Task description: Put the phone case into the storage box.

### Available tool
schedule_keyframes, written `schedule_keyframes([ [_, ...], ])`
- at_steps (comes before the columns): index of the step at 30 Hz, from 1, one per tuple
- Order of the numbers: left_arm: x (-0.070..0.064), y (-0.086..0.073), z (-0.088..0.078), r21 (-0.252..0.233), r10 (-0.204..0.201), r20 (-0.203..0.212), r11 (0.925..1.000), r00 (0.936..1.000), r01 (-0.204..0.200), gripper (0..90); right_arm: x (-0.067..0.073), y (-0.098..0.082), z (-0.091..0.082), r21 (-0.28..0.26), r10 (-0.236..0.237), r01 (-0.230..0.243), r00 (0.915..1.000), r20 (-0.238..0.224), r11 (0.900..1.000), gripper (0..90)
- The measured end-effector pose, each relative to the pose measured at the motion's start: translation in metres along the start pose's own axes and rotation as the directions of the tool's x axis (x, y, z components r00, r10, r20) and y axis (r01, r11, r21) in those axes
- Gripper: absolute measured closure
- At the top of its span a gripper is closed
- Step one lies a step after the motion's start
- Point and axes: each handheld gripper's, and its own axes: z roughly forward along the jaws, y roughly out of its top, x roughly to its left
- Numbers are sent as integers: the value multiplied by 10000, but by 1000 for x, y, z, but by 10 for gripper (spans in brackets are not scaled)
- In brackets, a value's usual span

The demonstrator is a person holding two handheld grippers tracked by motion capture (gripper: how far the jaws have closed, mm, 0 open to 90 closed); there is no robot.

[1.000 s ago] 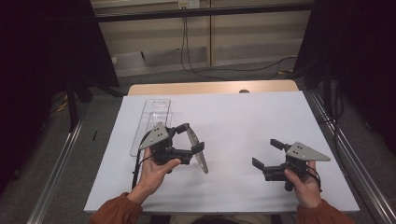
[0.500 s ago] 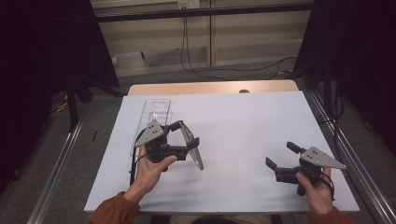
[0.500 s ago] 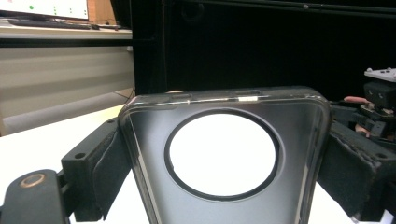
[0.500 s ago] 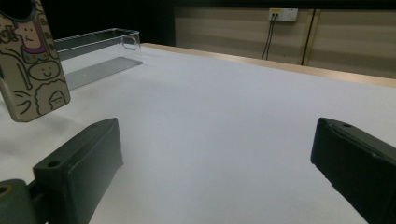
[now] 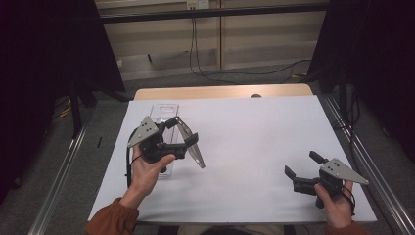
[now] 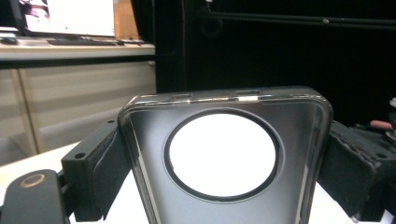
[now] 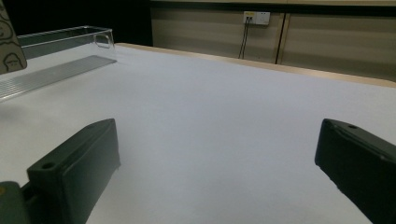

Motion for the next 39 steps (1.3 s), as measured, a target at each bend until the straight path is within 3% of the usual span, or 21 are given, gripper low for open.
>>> schedule_keyframes([
  [10, 19, 12, -9, -88, -175, -633, 9998, 9978, 170, 112, 0, 0, 1, -87, 10, -10, 10000, -44, 10000, 0],
  [12, 23, 18, -11, -12, 25, -688, 10000, 9976, -26, 112, 0, 0, 1, -92, 39, -40, 9999, -131, 10000, 0],
  [17, 29, 27, -14, -2, 83, -1063, 10000, 9943, -84, 111, 0, 0, 2, -127, 118, -123, 9994, -315, 9998, 0],
  [22, 41, 31, -13, -4, 10, -1512, 10000, 9885, -11, 111, 0, 1, 3, -195, 143, -149, 9995, -274, 9997, 0],
  [24, 46, 33, -14, 67, 176, -1631, 9998, 9865, -168, 111, 0, 1, 2, -225, 134, -140, 9996, -240, 9996, 0],
  [29, 60, 34, -12, 97, 28, -2172, 10000, 9761, -8, 111, 1, 1, 2, -223, 121, -127, 9995, -280, 9997, 0],
  [39, 83, 38, -5, 95, -139, -2663, 9998, 9638, 170, 111, 1, 1, 2, -234, 112, -121, 9992, -371, 9997, 0],
])
